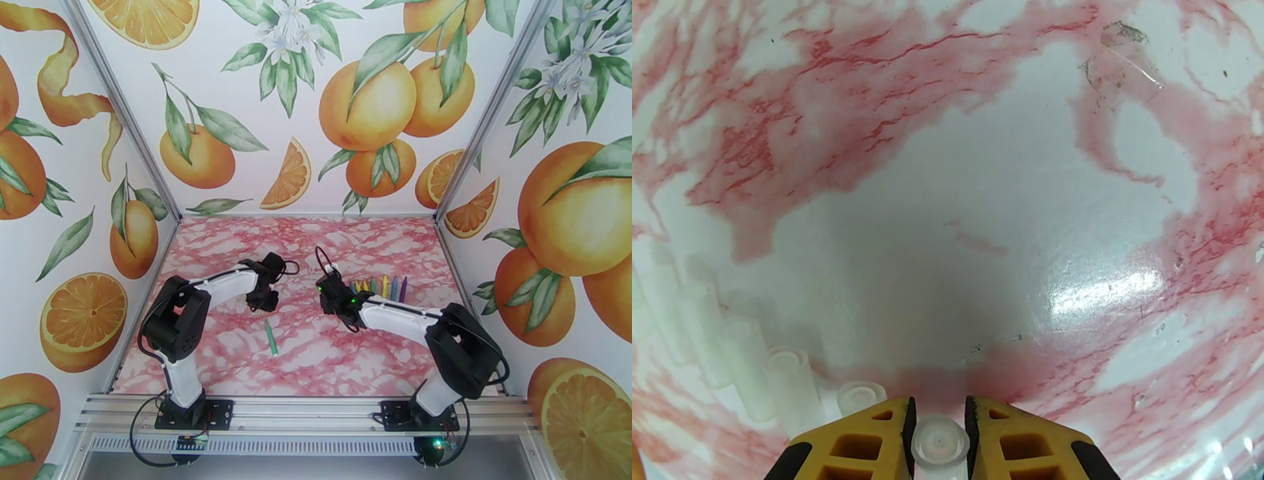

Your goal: Open the pen caps

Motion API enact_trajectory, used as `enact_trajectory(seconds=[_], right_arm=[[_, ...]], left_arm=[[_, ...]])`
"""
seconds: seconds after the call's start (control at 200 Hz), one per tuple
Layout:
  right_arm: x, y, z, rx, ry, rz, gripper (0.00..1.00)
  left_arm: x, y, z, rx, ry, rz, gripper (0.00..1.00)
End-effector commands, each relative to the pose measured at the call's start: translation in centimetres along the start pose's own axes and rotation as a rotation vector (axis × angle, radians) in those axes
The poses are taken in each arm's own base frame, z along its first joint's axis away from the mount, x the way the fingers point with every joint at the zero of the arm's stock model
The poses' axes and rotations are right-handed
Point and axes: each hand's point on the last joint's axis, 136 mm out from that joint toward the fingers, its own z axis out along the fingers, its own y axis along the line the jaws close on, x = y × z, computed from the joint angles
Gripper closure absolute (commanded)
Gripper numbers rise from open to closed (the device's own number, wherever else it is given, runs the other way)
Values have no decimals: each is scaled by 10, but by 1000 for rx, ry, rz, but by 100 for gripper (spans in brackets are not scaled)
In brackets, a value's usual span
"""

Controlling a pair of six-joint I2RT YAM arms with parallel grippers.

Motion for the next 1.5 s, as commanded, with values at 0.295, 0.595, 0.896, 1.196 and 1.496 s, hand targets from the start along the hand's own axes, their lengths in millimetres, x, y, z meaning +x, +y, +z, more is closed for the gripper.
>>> enact_trajectory(seconds=[0.295,0.595,0.896,1.196,1.496], right_arm=[[15,15,-39,-73,-18,-19,61],[29,44,-56,-152,5,-89,60],[49,96,-67,-219,65,-235,59],[62,160,-61,-281,112,-311,59],[73,210,-39,-323,166,-330,58]], left_arm=[[-23,-4,-48,35,-126,1,72],[-26,10,-83,28,-206,-28,68],[-2,52,-99,120,-294,-219,60],[20,89,-99,178,-383,-418,59],[40,104,-97,204,-409,-494,58]])
